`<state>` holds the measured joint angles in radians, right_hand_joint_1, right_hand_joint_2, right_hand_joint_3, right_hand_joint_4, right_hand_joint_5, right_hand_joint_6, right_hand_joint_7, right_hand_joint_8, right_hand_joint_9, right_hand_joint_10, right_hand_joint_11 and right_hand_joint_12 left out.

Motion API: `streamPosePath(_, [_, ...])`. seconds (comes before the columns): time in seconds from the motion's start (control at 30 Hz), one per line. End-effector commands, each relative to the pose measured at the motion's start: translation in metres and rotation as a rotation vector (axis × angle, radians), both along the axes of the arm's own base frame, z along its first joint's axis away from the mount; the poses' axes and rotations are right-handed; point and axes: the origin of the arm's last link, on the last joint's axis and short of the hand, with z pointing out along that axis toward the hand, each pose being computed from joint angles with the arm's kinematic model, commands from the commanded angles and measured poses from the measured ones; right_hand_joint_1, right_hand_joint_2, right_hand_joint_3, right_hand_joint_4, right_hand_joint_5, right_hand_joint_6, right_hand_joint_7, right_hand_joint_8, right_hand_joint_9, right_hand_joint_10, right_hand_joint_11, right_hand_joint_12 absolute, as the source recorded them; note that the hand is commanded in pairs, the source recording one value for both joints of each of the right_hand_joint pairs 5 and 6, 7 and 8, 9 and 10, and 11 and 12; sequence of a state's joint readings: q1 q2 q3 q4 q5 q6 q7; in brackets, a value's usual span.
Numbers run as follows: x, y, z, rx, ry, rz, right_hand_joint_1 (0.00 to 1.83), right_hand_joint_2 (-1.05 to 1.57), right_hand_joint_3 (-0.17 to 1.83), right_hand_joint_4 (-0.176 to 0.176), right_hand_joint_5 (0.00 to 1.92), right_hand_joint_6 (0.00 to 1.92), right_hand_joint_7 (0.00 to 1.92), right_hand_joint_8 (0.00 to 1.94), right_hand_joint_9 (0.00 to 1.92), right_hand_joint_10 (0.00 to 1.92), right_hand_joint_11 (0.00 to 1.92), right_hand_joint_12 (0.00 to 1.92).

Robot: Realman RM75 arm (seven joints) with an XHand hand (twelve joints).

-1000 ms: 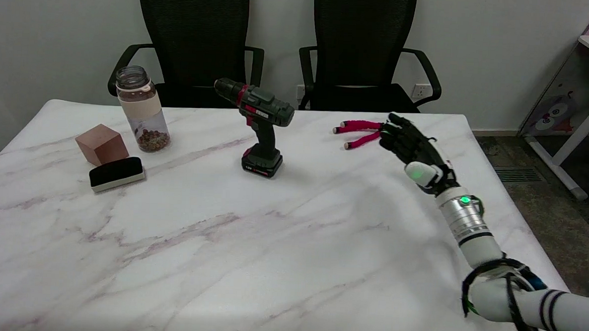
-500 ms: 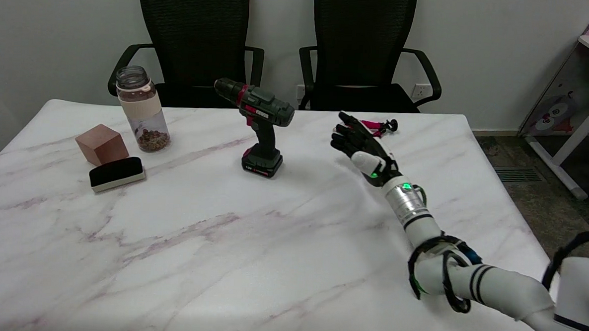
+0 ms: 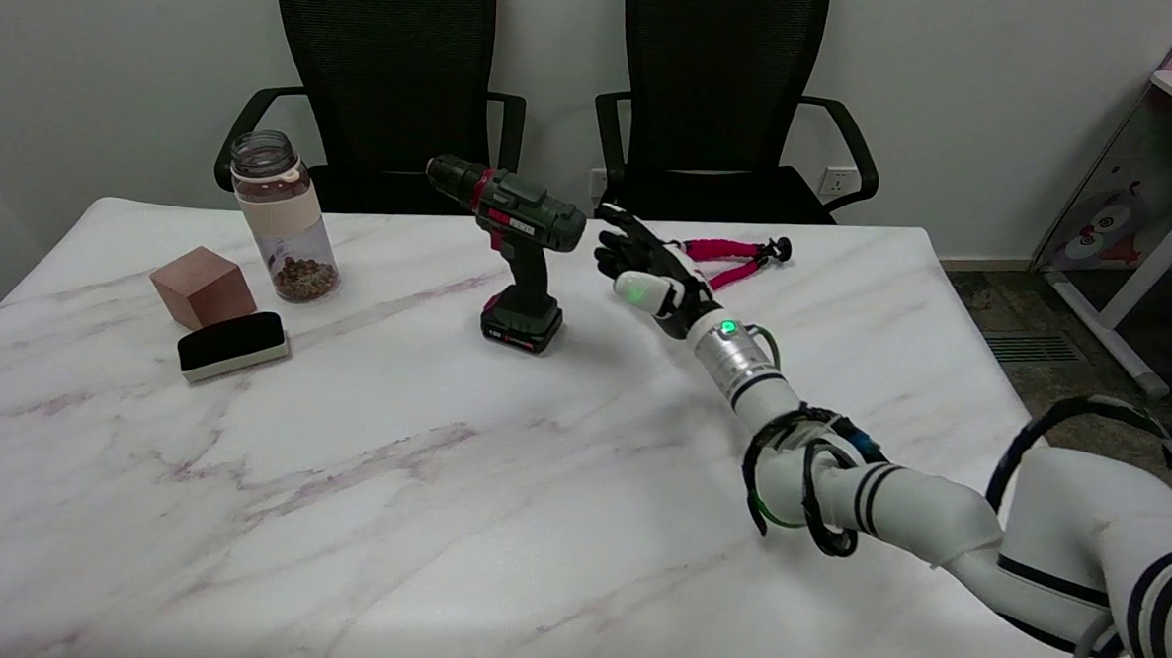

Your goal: Pick up the power screwdriver.

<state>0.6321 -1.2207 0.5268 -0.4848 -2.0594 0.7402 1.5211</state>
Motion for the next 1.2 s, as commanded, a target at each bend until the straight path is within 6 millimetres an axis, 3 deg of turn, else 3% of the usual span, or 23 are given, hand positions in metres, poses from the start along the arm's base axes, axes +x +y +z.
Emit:
streamPosePath(0.03, [0.025, -0.044, -0.051, 0.073, 0.101, -0.039, 0.90, -0.62, 0.78, 0.176, 0.21, 0.21, 0.21, 0.21, 0.28, 0.28, 0.26, 0.26])
streamPosePath(0.73, [0.020, -0.046, -0.080, 0.099, 0.101, -0.068, 0.92, -0.74, 0.70, 0.176, 0.21, 0.21, 0.21, 0.21, 0.30, 0.30, 0.18, 0.18])
streamPosePath(1.2, [0.019, -0.047, -0.085, 0.102, 0.088, -0.082, 1.00, -0.65, 0.70, 0.168, 0.12, 0.12, 0.12, 0.12, 0.32, 0.32, 0.09, 0.09])
